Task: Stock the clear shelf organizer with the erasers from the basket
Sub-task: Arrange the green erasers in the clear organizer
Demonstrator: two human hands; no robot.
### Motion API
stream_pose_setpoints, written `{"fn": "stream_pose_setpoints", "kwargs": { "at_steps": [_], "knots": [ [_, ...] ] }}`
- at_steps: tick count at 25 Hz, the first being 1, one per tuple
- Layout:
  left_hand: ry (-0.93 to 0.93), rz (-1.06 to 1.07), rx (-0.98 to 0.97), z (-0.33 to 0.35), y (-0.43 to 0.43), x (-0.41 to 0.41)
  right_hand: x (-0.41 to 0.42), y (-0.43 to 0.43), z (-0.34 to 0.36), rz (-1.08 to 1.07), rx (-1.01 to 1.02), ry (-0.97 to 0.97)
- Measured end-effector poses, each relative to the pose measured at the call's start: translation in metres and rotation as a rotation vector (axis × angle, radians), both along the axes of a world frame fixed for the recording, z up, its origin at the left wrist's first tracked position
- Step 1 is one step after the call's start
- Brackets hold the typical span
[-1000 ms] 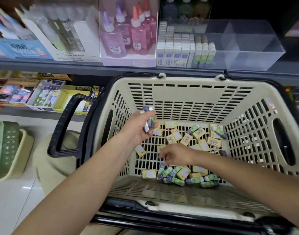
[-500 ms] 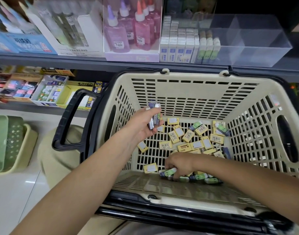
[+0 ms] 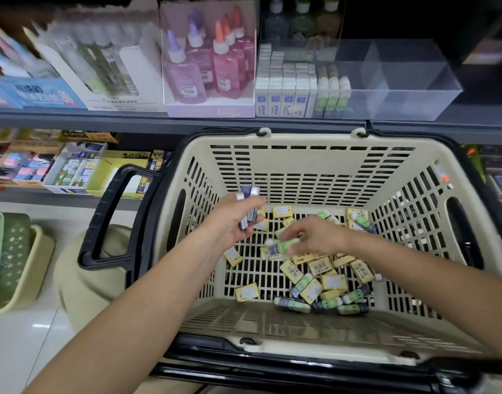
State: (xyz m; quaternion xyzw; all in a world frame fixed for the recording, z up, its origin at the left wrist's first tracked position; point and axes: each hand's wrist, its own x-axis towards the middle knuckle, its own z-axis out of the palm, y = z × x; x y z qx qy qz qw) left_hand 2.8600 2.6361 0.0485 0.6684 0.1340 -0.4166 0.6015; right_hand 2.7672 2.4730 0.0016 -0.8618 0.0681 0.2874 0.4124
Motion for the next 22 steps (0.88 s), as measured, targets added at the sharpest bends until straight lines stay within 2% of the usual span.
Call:
{"fn": "stream_pose_setpoints", "kwargs": {
  "at_steps": [4, 9, 18, 22],
  "knots": [
    [0.088, -0.082, -0.048, 0.001, -0.003, -0.006, 0.0, -0.019, 0.05, -0.204, 0.192, -0.138],
    [0.194, -0.065, -0.268, 0.009, -0.017, -0.014, -0.009, -0.006, 0.061, -0.377, 0.299, -0.272],
    [0.043, 0.116, -0.383, 0.026, -0.056, 0.007, 0.001, -0.037, 0.08, -0.663, 0.352, -0.382],
    [-0.028, 0.086, -0.432, 0.04, -0.07, 0.021, 0.019, -0.073, 0.099, -0.737, 0.321, -0.501]
  ]
}}
